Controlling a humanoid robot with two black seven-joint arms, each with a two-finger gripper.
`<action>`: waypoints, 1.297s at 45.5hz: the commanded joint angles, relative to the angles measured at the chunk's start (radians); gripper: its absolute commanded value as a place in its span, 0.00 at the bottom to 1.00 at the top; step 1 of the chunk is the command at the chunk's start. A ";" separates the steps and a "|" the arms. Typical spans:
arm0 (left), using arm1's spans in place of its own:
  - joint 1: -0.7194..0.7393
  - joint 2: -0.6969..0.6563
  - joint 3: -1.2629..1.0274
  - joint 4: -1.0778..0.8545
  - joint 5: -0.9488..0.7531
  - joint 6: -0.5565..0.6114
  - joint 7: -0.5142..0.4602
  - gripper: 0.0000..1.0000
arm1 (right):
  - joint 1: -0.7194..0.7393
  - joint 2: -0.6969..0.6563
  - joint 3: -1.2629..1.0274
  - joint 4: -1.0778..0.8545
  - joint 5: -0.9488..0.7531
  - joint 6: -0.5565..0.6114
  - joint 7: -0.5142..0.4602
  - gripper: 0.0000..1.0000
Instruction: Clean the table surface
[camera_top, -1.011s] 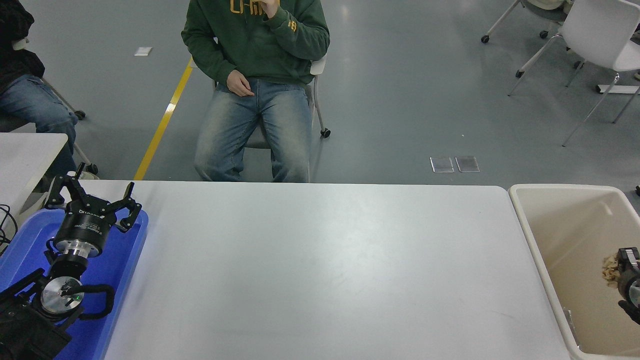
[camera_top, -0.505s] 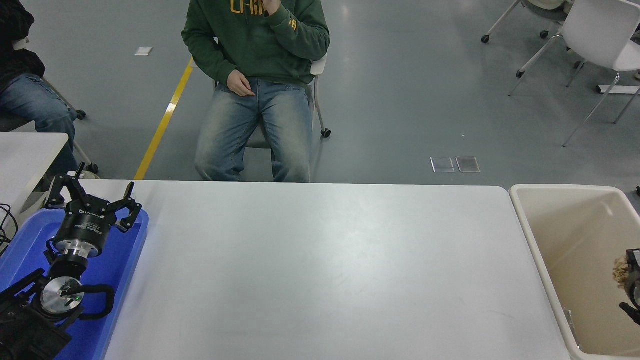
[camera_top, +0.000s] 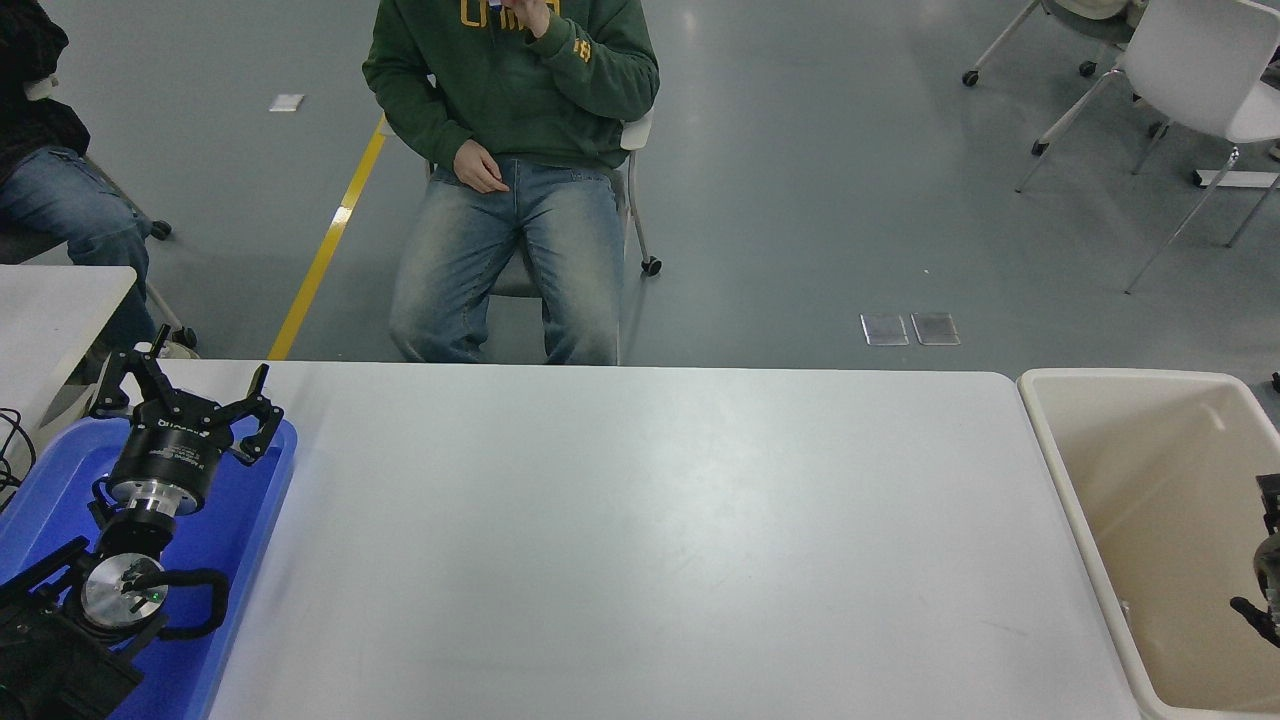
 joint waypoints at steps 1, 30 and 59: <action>0.000 0.000 0.001 0.000 0.000 0.001 0.000 1.00 | 0.007 0.001 0.004 -0.001 0.001 -0.003 -0.005 1.00; 0.000 0.000 0.001 0.000 0.000 0.001 0.000 1.00 | 0.021 -0.045 0.771 0.232 -0.002 0.092 0.004 1.00; 0.000 0.000 0.001 0.000 0.000 0.001 0.000 1.00 | -0.277 -0.096 1.265 0.875 -0.010 0.313 0.029 1.00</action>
